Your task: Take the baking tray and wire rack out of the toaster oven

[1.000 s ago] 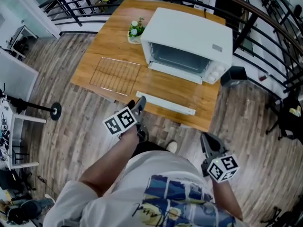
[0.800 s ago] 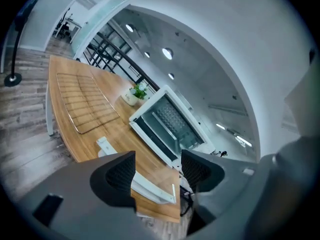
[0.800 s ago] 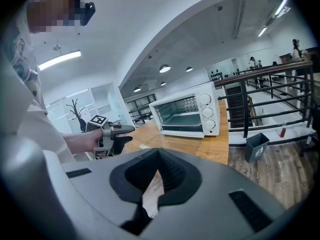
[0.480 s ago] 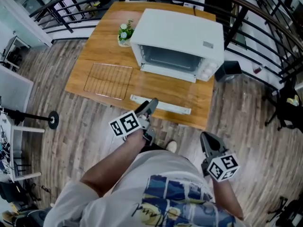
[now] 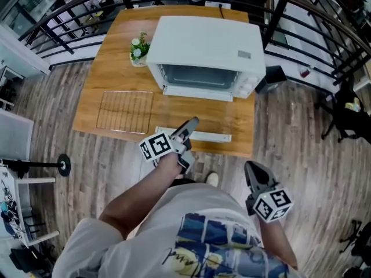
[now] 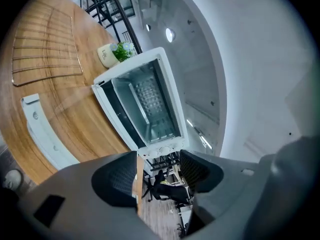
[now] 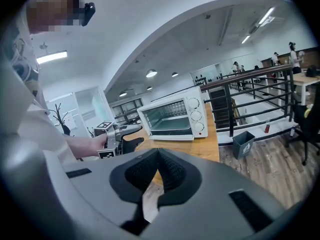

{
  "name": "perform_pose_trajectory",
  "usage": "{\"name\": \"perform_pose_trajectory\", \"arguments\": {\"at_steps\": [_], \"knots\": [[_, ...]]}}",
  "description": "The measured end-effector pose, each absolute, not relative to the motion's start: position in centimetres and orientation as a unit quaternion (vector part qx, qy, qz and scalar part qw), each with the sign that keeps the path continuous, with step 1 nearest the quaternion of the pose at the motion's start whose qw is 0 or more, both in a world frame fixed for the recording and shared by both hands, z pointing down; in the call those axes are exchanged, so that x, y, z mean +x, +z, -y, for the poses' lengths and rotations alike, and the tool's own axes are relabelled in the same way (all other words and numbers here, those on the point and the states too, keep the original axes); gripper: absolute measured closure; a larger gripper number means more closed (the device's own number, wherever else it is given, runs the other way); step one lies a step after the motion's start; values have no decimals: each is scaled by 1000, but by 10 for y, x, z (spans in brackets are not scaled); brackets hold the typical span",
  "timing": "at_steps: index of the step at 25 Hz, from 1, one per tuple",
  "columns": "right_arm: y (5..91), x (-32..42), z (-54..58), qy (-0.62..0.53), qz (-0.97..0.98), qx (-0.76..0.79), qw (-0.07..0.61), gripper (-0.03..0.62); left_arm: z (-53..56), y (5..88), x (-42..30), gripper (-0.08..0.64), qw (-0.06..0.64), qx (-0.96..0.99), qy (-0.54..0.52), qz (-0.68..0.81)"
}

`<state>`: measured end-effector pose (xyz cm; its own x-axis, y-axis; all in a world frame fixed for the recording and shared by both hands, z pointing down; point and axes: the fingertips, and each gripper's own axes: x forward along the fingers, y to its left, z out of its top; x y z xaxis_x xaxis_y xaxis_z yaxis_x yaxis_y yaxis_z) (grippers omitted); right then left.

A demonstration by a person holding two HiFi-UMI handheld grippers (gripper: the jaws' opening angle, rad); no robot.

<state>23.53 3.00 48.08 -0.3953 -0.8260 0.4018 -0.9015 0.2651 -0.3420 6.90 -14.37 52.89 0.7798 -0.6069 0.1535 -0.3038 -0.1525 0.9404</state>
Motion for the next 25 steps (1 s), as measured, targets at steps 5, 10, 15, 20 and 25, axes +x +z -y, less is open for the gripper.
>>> {"name": "perform_pose_trajectory", "arguments": {"at_steps": [5,10,15,20,25], "knots": [[479,234,-24,267,773,571,65,591,166,539,80,293,598,740,-123,283],[478,233,-25,270,753,597,62,591,190,552,87,299,612,735,-114,271],[475,237,-29,270,728,627,58,591,221,566,94,302,604,746,-107,259],[474,243,-39,271,702,657,53,591,247,583,99,304,623,728,-109,265],[472,247,-49,272,677,682,49,591,274,596,108,318,622,729,-105,267]]}}
